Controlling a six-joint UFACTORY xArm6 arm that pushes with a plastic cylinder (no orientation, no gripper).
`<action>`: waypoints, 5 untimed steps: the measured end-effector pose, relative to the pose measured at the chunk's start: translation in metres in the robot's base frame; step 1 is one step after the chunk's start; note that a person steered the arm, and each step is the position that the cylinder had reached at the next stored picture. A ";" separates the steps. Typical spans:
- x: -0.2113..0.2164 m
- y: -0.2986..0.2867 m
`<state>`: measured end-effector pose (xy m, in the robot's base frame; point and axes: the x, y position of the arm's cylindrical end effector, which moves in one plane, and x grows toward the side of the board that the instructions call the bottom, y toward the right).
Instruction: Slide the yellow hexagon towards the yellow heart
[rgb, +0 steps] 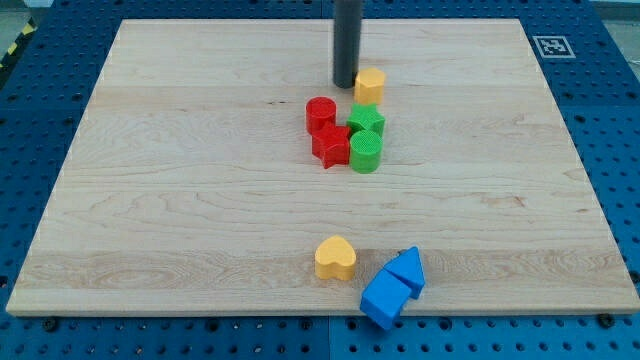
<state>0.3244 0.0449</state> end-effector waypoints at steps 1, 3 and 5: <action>0.001 0.033; 0.026 0.069; 0.050 0.091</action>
<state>0.3741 0.1364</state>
